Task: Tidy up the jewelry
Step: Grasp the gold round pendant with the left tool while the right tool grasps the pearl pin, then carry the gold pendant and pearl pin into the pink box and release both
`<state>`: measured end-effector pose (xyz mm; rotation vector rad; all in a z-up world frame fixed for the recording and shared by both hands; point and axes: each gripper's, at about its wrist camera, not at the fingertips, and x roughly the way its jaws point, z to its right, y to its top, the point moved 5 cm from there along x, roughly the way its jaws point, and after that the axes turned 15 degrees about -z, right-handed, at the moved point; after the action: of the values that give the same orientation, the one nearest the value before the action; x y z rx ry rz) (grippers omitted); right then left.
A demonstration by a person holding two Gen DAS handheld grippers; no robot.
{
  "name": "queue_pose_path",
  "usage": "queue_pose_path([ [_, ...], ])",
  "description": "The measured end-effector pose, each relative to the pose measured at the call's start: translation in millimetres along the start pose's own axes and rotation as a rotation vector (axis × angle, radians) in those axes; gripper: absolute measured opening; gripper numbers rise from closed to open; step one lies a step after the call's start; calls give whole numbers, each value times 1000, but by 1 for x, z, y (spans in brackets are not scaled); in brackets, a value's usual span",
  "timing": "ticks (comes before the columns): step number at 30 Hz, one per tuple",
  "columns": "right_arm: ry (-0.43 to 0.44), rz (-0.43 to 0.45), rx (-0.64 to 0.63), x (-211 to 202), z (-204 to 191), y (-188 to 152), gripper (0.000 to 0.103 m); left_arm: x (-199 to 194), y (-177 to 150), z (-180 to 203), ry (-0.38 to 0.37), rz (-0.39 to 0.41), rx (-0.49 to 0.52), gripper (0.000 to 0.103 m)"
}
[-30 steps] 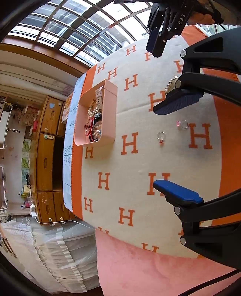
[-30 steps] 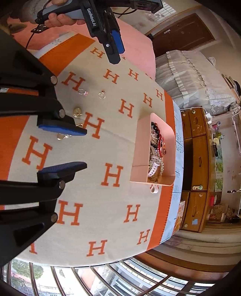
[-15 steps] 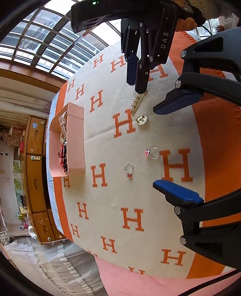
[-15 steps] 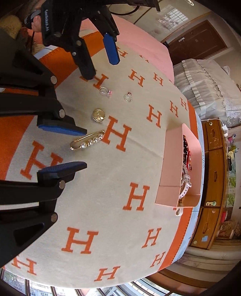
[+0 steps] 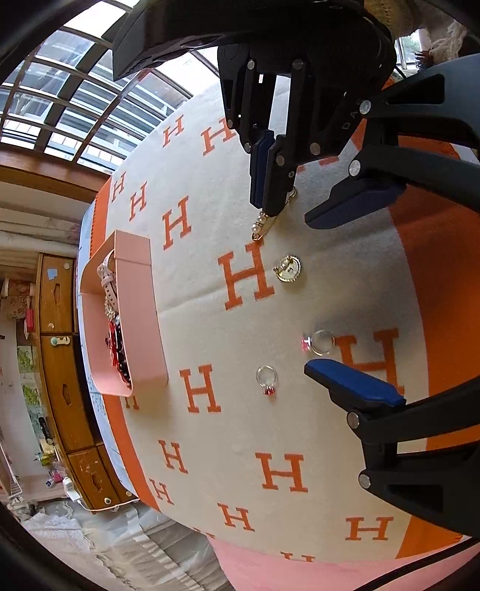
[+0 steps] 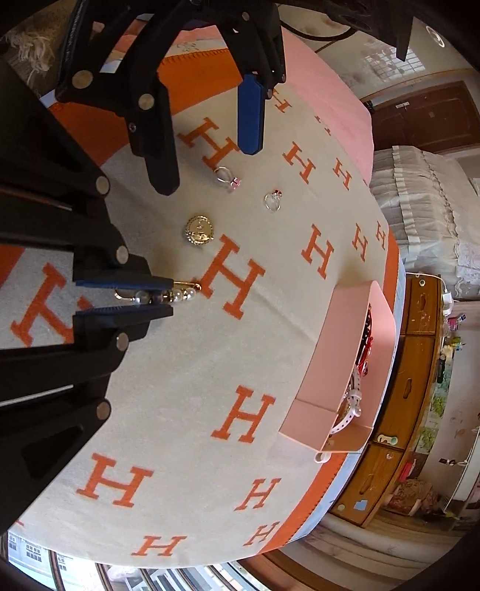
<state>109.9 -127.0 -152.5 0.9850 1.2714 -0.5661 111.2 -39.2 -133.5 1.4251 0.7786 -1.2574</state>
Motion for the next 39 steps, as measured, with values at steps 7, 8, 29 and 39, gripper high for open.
queue_pose_path([
  [7, 113, 47, 182, -5, 38, -16, 7, 21, 19, 15, -13, -64, 32, 49],
  [8, 126, 51, 194, -6, 40, -18, 7, 24, 20, 15, -11, -75, 35, 46],
  [29, 188, 132, 209, -44, 42, -10, 7, -1, 31, 16, 74, -35, 74, 16],
  [39, 217, 310, 308, -134, 80, 76, 7, -113, 117, -32, 136, 161, 2, 16],
])
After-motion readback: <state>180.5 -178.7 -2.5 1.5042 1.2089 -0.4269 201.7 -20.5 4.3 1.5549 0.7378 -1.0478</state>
